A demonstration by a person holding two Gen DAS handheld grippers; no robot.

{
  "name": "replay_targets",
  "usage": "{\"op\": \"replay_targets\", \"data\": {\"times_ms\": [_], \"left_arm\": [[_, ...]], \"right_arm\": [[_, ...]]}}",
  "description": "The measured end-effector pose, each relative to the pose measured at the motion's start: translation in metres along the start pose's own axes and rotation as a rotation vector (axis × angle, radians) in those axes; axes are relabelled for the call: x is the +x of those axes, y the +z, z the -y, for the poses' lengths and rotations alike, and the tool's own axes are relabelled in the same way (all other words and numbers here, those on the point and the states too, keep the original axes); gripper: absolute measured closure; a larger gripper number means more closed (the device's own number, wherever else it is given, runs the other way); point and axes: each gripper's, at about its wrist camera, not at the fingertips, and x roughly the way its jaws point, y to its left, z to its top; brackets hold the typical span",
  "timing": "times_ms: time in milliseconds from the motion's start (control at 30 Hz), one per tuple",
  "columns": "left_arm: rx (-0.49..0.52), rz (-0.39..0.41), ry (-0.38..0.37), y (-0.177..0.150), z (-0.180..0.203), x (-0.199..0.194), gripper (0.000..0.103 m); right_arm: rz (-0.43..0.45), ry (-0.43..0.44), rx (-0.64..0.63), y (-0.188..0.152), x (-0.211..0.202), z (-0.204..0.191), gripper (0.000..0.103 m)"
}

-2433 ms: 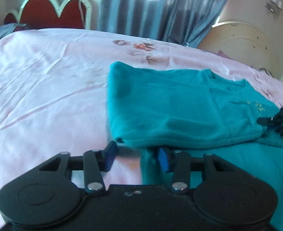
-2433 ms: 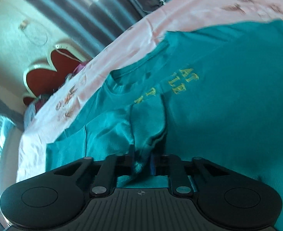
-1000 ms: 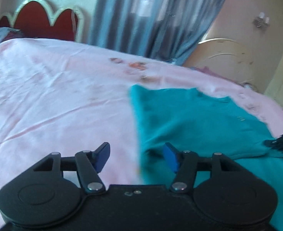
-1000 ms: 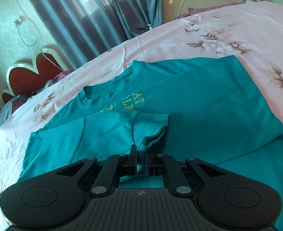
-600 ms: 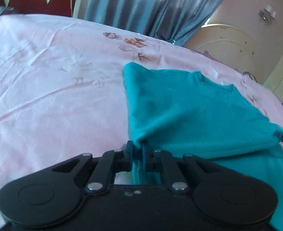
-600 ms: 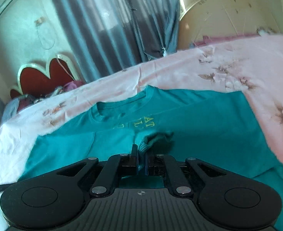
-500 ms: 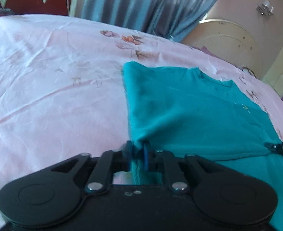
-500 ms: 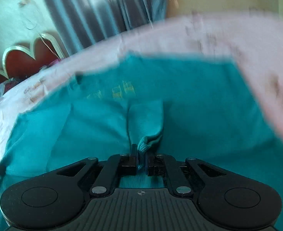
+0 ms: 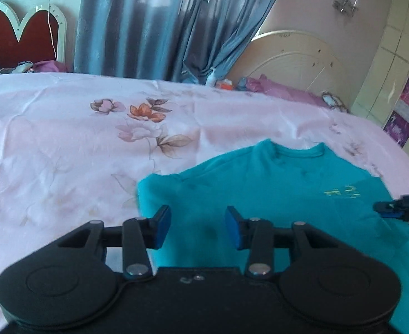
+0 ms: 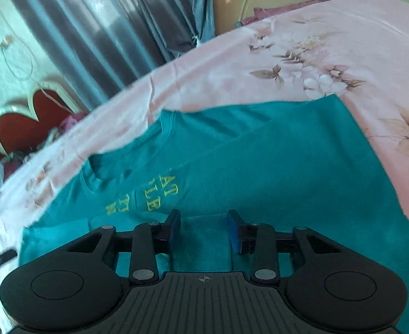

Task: Fold small clothes
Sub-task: 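Lay the folded side down and open the left tool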

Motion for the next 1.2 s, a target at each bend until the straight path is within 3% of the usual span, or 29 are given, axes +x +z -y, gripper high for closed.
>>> {"op": "replay_targets", "data": {"times_ms": [167, 200, 233, 333, 433, 500, 567, 600, 633, 667, 733, 767, 800, 867, 900, 933, 967, 1033, 1067, 1100, 1200], "left_arm": [[-0.008, -0.038, 0.000, 0.006, -0.014, 0.030, 0.062], [-0.012, -0.032, 0.015, 0.006, -0.018, 0.033, 0.062], [-0.015, -0.021, 0.013, 0.005, -0.020, 0.033, 0.063], [0.051, -0.006, 0.064, 0.003, -0.012, 0.026, 0.063], [0.056, 0.040, 0.094, 0.005, -0.012, 0.013, 0.054], [0.014, 0.033, 0.100, 0.008, -0.019, 0.014, 0.054], [-0.022, -0.042, 0.110, 0.010, -0.025, 0.029, 0.062], [-0.042, -0.055, 0.078, 0.011, -0.028, 0.033, 0.080], [-0.058, -0.028, 0.049, 0.011, -0.031, 0.031, 0.101], [-0.079, 0.042, 0.055, 0.011, -0.032, 0.020, 0.101], [-0.087, 0.236, 0.035, 0.005, -0.033, -0.008, 0.101], [-0.075, 0.274, 0.038, 0.001, -0.031, -0.015, 0.101], [-0.044, 0.259, 0.069, -0.002, -0.028, -0.015, 0.100], [-0.009, 0.153, 0.121, -0.010, -0.027, 0.002, 0.096], [-0.013, 0.095, 0.142, -0.013, -0.029, 0.009, 0.086], [-0.027, 0.065, 0.153, -0.016, -0.033, 0.012, 0.077], [-0.048, 0.082, 0.143, -0.018, -0.037, 0.008, 0.074], [-0.077, 0.111, 0.136, -0.017, -0.042, -0.001, 0.045], [-0.090, 0.128, 0.122, -0.015, -0.044, -0.005, 0.040], [-0.106, 0.137, 0.097, -0.014, -0.046, -0.008, 0.040], [-0.139, 0.093, 0.019, -0.006, -0.049, 0.002, 0.061]], "right_arm": [[-0.002, 0.006, -0.091, -0.008, 0.002, -0.010, 0.064], [-0.002, 0.023, -0.113, -0.009, 0.002, -0.012, 0.071], [-0.001, 0.038, -0.133, -0.010, 0.001, -0.015, 0.098], [0.140, 0.029, -0.192, -0.012, -0.022, -0.025, 0.098], [0.138, 0.029, -0.227, -0.012, -0.025, -0.028, 0.098], [0.127, 0.024, -0.216, -0.012, -0.020, -0.025, 0.098], [0.110, 0.012, -0.202, -0.014, -0.015, -0.023, 0.098], [0.105, -0.002, -0.205, -0.015, -0.012, -0.024, 0.098], [0.109, -0.005, -0.209, -0.017, -0.012, -0.025, 0.098], [0.133, 0.000, -0.212, -0.018, -0.018, -0.027, 0.098], [0.227, 0.048, -0.208, -0.018, -0.038, -0.028, 0.098], [0.255, 0.054, -0.210, -0.020, -0.043, -0.026, 0.098], [0.251, 0.039, -0.210, -0.021, -0.041, -0.023, 0.098], [0.120, -0.054, -0.199, -0.023, -0.013, -0.012, 0.098], [0.083, -0.098, -0.202, -0.025, -0.003, -0.008, 0.098], [0.099, -0.081, -0.188, -0.026, -0.004, -0.006, 0.098], [0.110, -0.073, -0.177, -0.025, -0.006, -0.005, 0.098], [0.115, -0.076, -0.182, -0.026, -0.007, -0.007, 0.098], [0.118, -0.074, -0.184, -0.025, -0.007, -0.007, 0.098], [0.122, -0.072, -0.182, -0.024, -0.008, -0.007, 0.098], [0.166, -0.059, -0.161, -0.020, -0.017, -0.006, 0.098]]}}
